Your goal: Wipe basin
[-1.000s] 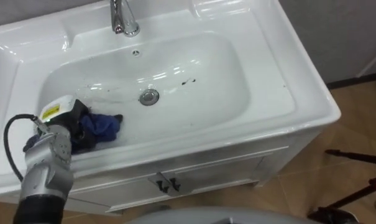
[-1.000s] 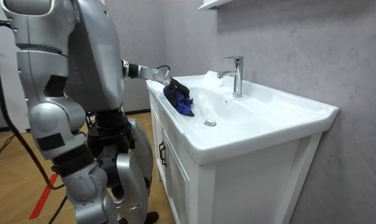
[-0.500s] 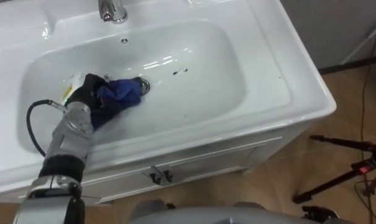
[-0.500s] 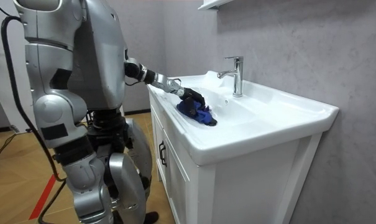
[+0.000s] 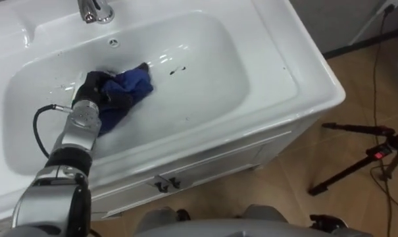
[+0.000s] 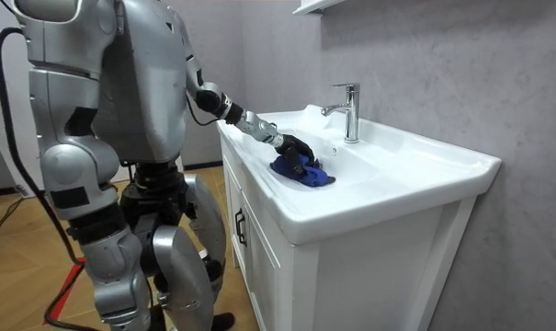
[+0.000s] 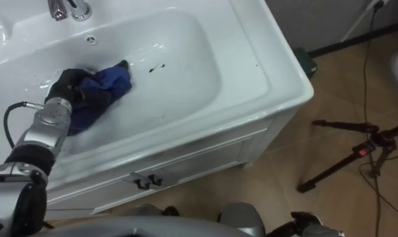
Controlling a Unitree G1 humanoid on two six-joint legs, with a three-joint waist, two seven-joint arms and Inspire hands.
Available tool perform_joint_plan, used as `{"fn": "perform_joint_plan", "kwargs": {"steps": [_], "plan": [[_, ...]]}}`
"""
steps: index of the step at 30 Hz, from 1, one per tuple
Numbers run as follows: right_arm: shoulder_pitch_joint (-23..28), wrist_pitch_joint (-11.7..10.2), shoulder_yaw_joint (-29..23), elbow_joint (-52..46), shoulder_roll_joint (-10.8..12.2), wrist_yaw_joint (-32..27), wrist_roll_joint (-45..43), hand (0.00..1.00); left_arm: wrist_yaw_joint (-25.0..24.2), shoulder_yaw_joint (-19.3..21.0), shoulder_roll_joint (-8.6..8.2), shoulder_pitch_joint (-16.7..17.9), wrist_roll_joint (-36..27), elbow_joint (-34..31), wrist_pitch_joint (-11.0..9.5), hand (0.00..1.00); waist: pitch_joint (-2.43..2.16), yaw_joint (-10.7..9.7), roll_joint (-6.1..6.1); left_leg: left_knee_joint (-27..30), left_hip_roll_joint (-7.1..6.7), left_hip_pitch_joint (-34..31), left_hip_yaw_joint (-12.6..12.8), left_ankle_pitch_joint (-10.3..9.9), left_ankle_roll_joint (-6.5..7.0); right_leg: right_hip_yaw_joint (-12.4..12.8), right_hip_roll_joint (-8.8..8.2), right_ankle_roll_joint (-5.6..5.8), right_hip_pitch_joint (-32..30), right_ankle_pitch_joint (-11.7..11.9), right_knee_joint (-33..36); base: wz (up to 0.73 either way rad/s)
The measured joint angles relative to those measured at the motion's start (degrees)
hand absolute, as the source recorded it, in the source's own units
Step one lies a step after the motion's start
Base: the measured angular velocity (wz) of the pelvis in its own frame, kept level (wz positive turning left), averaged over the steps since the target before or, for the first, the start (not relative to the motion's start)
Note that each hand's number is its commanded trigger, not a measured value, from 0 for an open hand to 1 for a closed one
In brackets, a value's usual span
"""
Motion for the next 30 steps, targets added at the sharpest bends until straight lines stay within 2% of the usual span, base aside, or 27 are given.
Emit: {"fn": "perform_joint_plan", "kwargs": {"steps": [3,6,10,13,15,18,19,22,24,26,30], "plan": [[-0.07,-0.15,0.4,0.7,-0.02,-0.34,0.06,0.0,0.57,-0.05,0.17,-0.58,-1.22,0.19,-0.15,1.0,0.05,-0.72,-0.03,0.2,0.05,-0.48,0.0,0.0,0.01,0.12,-0.01,-0.09,-0.76,0.0,0.67,0.0],[-0.12,-0.69,0.45,1.23,0.02,-0.5,0.53,0.0,0.67,-0.68,-0.06,-1.24,-2.35,0.11,0.1,1.0,0.21,-0.99,-0.23,1.99,0.95,-1.12,1.0,-0.28,0.34,0.75,0.43,-0.22,-1.02,0.24,0.73,-0.11],[-0.76,-1.03,2.06,2.11,0.51,-0.49,1.31,0.0,0.59,-3.12,-0.63,-3.21,-2.32,0.13,0.18,1.0,0.81,-2.32,-0.57,3.33,1.97,-1.89,2.19,-0.67,0.76,0.92,0.94,-0.21,-1.31,0.41,0.75,-0.02],[-1.03,-1.27,2.03,2.26,0.8,-0.52,1.36,0.0,0.61,-3.47,-0.91,-4.48,-2.3,-0.07,0.18,1.0,0.91,-3.49,-0.12,3.55,2.11,-2.95,2.29,-0.69,0.8,1.29,1.15,-0.17,-2.55,0.84,0.87,-0.04],[-1.42,-1.23,2.04,2.29,1.22,-0.53,1.61,0.0,0.66,-3.7,-1.12,-5.0,-2.26,-0.08,0.19,1.0,0.9,-4.44,-0.09,3.57,2.1,-3.09,2.56,-0.71,0.85,1.49,1.07,-0.15,-2.92,0.88,1.18,-0.08],[-1.09,-1.16,2.06,2.39,1.62,-0.52,2.13,0.0,0.69,-5.09,-1.49,-6.0,-2.22,-0.18,0.2,1.0,0.78,-5.01,0.13,3.65,2.85,-3.09,4.54,-0.93,1.2,2.9,1.04,-0.15,-4.23,1.01,2.13,-0.26],[-1.1,-1.15,2.06,2.3,1.77,-0.52,2.12,0.0,0.71,-5.07,-1.52,-6.0,-2.22,-0.38,0.27,1.0,0.6,-5.58,0.46,3.74,2.99,-3.02,5.37,-0.94,1.21,3.49,1.08,-0.17,-4.58,1.1,2.33,-0.26],[-0.71,-0.67,2.08,2.3,1.86,-0.5,2.1,0.0,0.74,-5.09,-1.58,-6.04,-2.21,-0.6,0.87,1.0,0.67,-6.98,0.41,3.99,2.99,-2.47,6.4,-0.96,1.23,4.36,1.08,-0.15,-4.63,1.1,2.77,-0.17],[-0.22,-0.59,2.09,2.23,1.87,-0.49,2.11,0.0,0.86,-5.12,-1.69,-6.04,-2.21,-0.63,1.01,1.0,0.69,-7.16,0.41,3.97,3.09,-2.01,7.22,-1.02,1.32,4.98,1.27,-0.19,-4.63,1.18,2.87,-0.18],[-0.08,-0.58,2.09,2.24,1.86,-0.51,2.1,0.0,1.19,-5.26,-1.71,-6.04,-2.21,-0.64,1.42,1.0,0.8,-7.39,0.69,3.97,3.79,-1.61,7.52,-1.4,1.28,5.85,1.82,-0.21,-4.65,1.31,2.83,-0.19],[0.13,-0.61,2.21,2.8,1.82,-0.49,2.29,0.0,1.6,-6.16,-1.61,-6.04,-2.21,-0.66,1.91,1.0,0.89,-8.04,1.28,3.53,4.26,-0.9,8.47,-2.23,1.55,5.82,1.98,-0.34,-4.74,1.45,3.24,-0.08]]}}
